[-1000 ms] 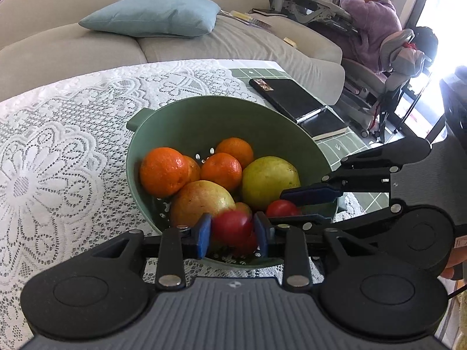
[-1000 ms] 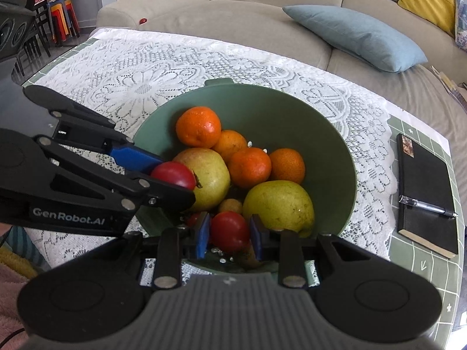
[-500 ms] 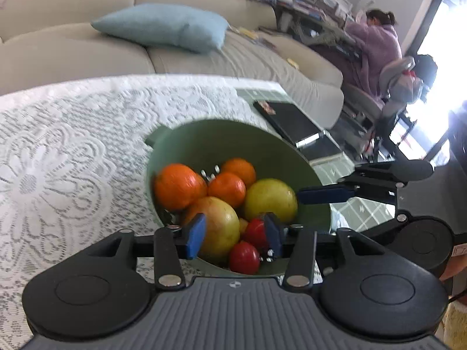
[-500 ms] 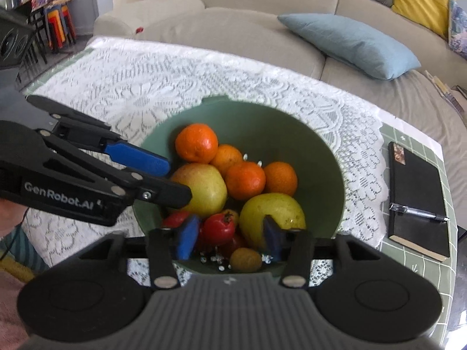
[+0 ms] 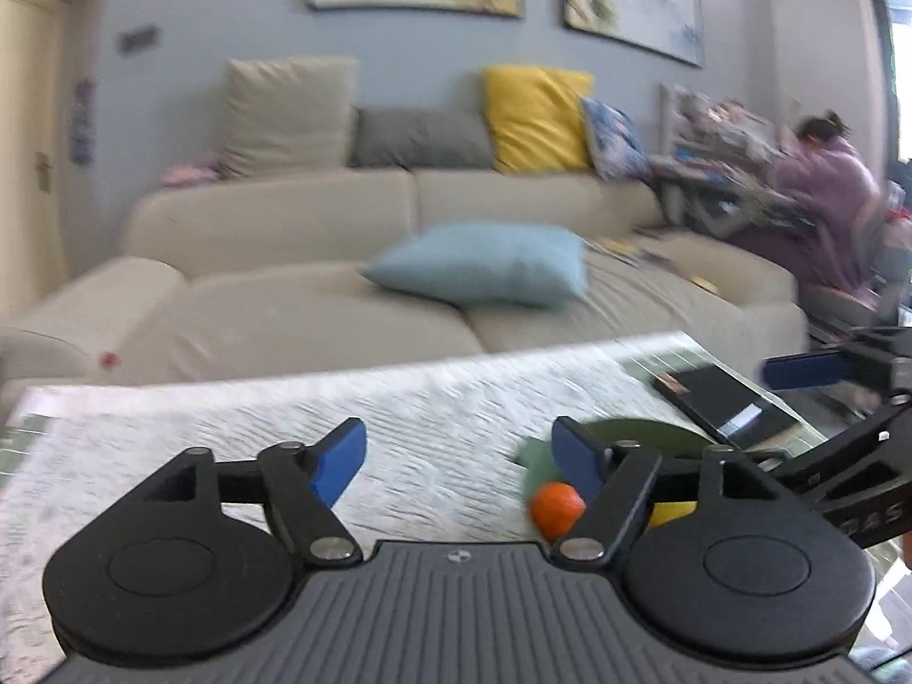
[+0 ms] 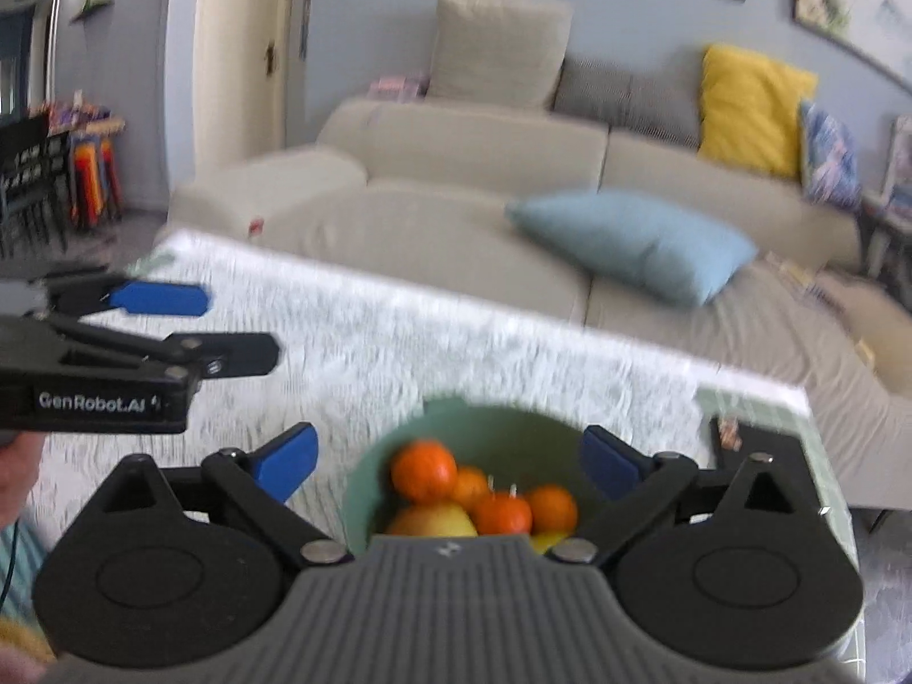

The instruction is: Organize fruits

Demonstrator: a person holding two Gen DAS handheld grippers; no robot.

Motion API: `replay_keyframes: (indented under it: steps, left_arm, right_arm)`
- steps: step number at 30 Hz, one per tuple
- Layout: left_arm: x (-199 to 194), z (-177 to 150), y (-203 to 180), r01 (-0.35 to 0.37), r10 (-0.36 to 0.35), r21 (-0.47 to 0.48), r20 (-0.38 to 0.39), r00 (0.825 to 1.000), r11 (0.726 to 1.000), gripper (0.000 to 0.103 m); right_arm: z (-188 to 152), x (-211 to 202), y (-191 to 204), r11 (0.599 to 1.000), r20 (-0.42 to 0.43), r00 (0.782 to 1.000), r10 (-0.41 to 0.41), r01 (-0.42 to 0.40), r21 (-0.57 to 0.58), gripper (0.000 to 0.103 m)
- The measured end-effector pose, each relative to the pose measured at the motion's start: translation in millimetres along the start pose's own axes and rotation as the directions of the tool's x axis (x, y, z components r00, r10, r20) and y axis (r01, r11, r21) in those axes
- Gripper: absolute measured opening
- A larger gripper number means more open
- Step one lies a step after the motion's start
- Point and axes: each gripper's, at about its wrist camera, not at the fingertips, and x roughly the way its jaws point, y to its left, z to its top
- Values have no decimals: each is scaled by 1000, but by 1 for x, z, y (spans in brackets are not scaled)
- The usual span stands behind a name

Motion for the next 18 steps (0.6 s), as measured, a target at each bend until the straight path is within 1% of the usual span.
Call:
replay_keyframes:
  steps: [3,5,7,9,12,14,18]
  left_arm:
    - [-16,-6,5,-101,101,-11,48,994,995,93]
    - [-23,-11,8,-165,165,-15,80,983,986,93]
    - [-29,-18,10,-225,226,-17,104,969,974,95]
    - [-34,-25,11,-269,270,-22,108,957,963,95]
    - [-41,-37,11,-294,295,-24,120,948,956,95]
    - [-44,-48,9,-312,312,-18,114,943,950,95]
    - [-49,-68,1,-346,343,11,108,933,938,95]
  right_arm:
    - [-3,-15,15,999,97,995,-37,35,21,99]
    - [-9,-23,26,998,156,987,-48,42,47,99]
    - [-16,-28,39,997,188,980,-58,48,57,99]
    - [-24,-31,51,997,211,975,-72,62,50,99]
    - [-39,-37,68,996,229,970,-82,75,38,99]
    - [-50,-39,75,995,235,967,-98,91,42,99]
    - [-76,-43,83,988,240,959,-148,131,85,99]
